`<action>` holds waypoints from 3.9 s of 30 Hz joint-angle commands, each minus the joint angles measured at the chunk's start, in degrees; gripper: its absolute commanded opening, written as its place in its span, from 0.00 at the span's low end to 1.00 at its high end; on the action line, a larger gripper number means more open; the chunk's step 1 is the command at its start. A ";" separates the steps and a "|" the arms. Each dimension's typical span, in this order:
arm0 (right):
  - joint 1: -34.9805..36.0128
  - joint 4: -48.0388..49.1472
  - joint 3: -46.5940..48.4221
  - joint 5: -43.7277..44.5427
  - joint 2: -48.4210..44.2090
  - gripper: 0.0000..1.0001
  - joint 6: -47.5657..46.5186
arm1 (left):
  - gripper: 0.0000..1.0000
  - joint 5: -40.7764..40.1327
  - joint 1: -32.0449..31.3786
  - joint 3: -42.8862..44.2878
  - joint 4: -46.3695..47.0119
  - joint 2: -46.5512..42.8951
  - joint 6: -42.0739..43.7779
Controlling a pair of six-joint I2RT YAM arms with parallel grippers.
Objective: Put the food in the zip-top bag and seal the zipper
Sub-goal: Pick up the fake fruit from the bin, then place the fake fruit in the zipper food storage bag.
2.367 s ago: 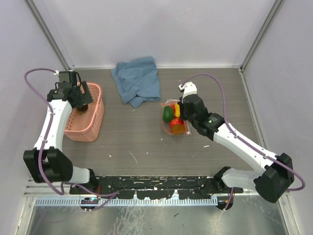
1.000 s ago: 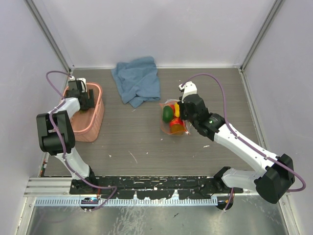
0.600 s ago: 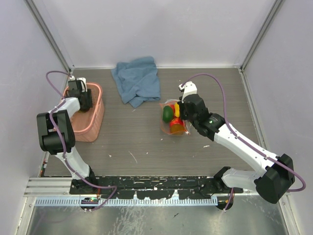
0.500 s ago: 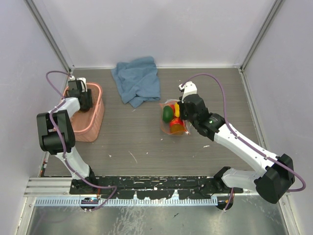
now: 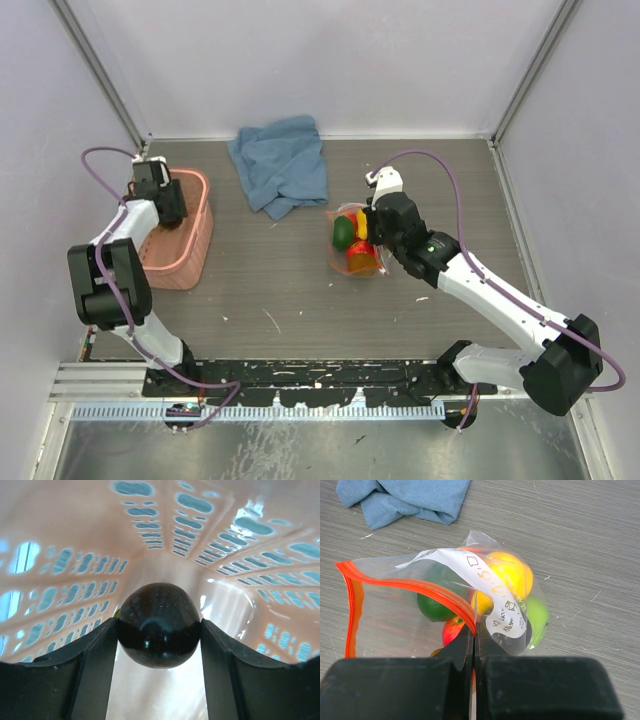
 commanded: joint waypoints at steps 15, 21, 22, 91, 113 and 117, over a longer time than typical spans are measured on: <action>0.07 1.23 0.99 1.62 -2.70 0.01 -0.27 | 0.40 -2.26 0.21 -3.52 -6.87 -26.06 -24.72; 0.09 0.42 1.73 2.66 -2.29 0.01 -0.24 | 0.40 2.94 0.30 -3.24 -9.32 -32.46 -28.32; 0.09 0.23 1.99 2.61 -2.10 0.01 -0.23 | 0.39 4.12 0.26 -3.55 -9.33 -33.57 -29.12; 0.24 -4.12 5.55 -6.60 -0.33 0.01 5.14 | 0.41 0.19 -65.95 -16.60 56.48 -11.77 0.35; 0.37 -3.33 5.03 -6.81 -0.31 0.01 5.35 | 0.82 -10.97 -66.24 -14.20 65.81 -0.81 0.53; 0.31 -3.28 4.77 -6.81 -0.34 0.01 5.51 | 0.85 -8.78 -66.37 -15.53 65.56 -2.81 -0.23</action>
